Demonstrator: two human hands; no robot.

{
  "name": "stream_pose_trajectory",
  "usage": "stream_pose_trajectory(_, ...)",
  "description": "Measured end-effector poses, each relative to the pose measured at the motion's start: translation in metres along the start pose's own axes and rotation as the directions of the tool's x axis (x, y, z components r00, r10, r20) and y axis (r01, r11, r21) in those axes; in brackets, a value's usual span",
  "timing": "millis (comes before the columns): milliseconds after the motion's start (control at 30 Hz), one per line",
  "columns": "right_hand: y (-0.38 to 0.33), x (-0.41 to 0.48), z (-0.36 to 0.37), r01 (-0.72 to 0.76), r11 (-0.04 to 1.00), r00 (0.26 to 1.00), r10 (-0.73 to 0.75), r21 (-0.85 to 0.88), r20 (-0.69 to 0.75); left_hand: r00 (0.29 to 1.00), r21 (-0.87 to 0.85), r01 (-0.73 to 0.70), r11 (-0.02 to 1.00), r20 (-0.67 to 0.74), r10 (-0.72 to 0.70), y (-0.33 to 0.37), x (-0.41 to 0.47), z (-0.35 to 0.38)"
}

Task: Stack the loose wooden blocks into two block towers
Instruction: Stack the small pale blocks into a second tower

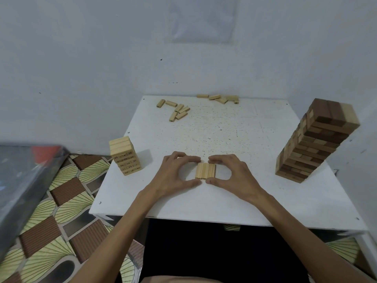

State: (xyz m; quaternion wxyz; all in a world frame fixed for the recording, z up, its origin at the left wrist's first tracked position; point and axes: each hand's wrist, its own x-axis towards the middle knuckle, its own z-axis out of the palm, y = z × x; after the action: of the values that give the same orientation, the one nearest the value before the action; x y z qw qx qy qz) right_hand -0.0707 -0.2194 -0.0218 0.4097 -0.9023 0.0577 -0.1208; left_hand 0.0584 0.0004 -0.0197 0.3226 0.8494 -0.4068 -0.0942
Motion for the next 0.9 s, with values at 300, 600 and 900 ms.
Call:
stream_pose_trajectory(300, -0.004, 0.0, -0.001, 0.018, 1.0, 1.0, -0.018, 0.022, 0.0, 0.999, -0.033, -0.023, 0.999, -0.035, 0.022, 0.007, 0.009, 0.004)
stream_pose_trajectory(600, -0.004, 0.007, -0.005, 0.215, 0.976, 0.976, -0.216, 0.034, 0.034, 0.983, -0.082, -0.176, 0.981, -0.058, 0.171, 0.012, 0.007, 0.0)
stream_pose_trajectory(900, -0.035, 0.031, -0.024, 0.338, 0.936, 0.94, -0.341, 0.094, 0.015, 0.969, -0.113, -0.204, 0.972, -0.164, 0.185, 0.031, -0.001, -0.038)
